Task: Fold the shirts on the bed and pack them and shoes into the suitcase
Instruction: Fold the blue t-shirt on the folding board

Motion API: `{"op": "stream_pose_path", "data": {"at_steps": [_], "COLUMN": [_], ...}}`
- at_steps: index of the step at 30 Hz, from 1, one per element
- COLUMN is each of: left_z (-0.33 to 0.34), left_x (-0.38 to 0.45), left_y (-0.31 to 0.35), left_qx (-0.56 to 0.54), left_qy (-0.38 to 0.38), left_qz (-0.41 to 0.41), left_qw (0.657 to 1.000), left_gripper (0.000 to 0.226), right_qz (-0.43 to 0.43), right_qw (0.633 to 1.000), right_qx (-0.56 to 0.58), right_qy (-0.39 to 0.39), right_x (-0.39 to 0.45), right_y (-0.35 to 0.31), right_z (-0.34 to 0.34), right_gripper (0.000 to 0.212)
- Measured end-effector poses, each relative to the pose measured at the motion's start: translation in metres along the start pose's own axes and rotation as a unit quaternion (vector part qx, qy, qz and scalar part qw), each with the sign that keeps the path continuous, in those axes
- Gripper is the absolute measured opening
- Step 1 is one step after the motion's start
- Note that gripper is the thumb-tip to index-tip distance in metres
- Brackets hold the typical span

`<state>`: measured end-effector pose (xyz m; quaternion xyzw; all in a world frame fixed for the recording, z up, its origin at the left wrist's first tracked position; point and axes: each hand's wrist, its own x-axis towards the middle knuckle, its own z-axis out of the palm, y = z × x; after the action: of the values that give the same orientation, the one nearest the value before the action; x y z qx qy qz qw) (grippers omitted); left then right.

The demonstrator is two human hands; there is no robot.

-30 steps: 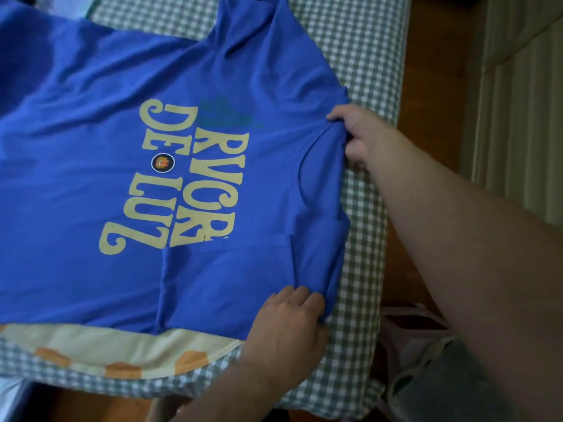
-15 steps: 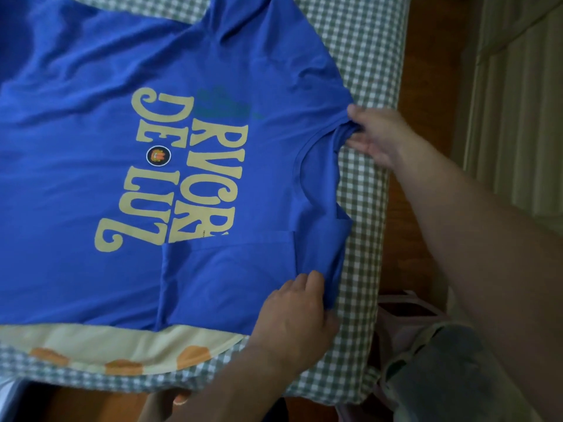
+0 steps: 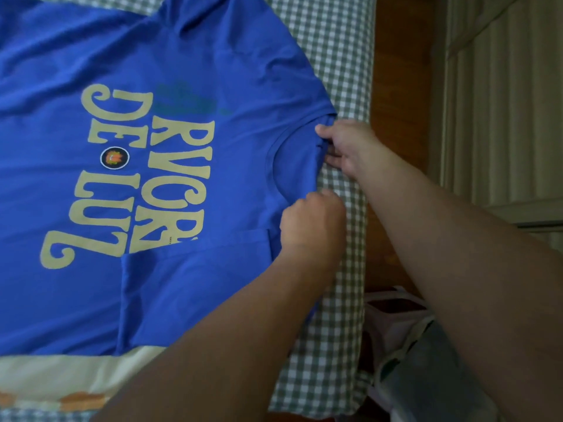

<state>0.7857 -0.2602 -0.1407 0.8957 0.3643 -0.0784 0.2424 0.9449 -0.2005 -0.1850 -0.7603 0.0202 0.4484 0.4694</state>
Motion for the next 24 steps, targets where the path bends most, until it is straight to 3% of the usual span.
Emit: {"op": "stream_pose_path", "data": {"at_steps": [4,8,10,12,15,17,19,21,22,23,24], "left_z": [0.006,0.032,0.030,0.014,-0.009,-0.024,-0.032,-0.044,-0.050,-0.053,-0.061], "left_x": [-0.006,-0.020,-0.033,-0.061,-0.128,-0.174,-0.220,-0.257,-0.274,-0.287,-0.291], "left_y": [-0.006,-0.026,-0.030,-0.038,-0.088,-0.142,-0.215,-0.288,-0.326,-0.363,-0.387], "left_qx": [-0.227,-0.246,-0.257,-0.285,-0.282,-0.288,-0.303,-0.345,-0.405,-0.513,-0.568], "left_qy": [0.035,-0.056,-0.041,-0.014,0.052,0.135,0.194,0.215,0.199,0.159,0.138], "left_qz": [0.018,0.057,0.123,0.148,0.083,-0.038,-0.228,-0.412,-0.466,-0.464,-0.448], "left_qw": [0.973,0.966,0.958,0.947,0.954,0.947,0.905,0.816,0.760,0.705,0.676], "left_gripper": [0.016,0.028,0.046,0.051,0.041,0.027,0.023,0.016,0.013,0.015,0.019], "right_qz": [-0.099,-0.143,-0.195,-0.264,-0.321,-0.310,-0.288,-0.223,-0.152,-0.072,-0.010], "right_qw": [0.988,0.960,0.929,0.886,0.857,0.866,0.873,0.903,0.929,0.951,0.963], "right_qx": [-0.090,-0.206,-0.265,-0.317,-0.322,-0.273,-0.246,-0.216,-0.175,-0.114,-0.042], "right_qy": [0.073,0.125,0.169,0.211,0.241,0.282,0.307,0.297,0.289,0.279,0.267], "right_x": [0.005,-0.001,-0.024,-0.066,-0.143,-0.198,-0.258,-0.306,-0.319,-0.327,-0.329], "right_y": [0.006,0.014,0.022,0.045,0.102,0.144,0.179,0.208,0.220,0.229,0.233], "right_z": [-0.006,-0.006,-0.003,0.001,0.003,0.004,0.019,0.046,0.060,0.073,0.083], "right_gripper": [0.013,0.017,0.035,0.046,0.043,0.038,0.033,0.032,0.034,0.037,0.040]}}
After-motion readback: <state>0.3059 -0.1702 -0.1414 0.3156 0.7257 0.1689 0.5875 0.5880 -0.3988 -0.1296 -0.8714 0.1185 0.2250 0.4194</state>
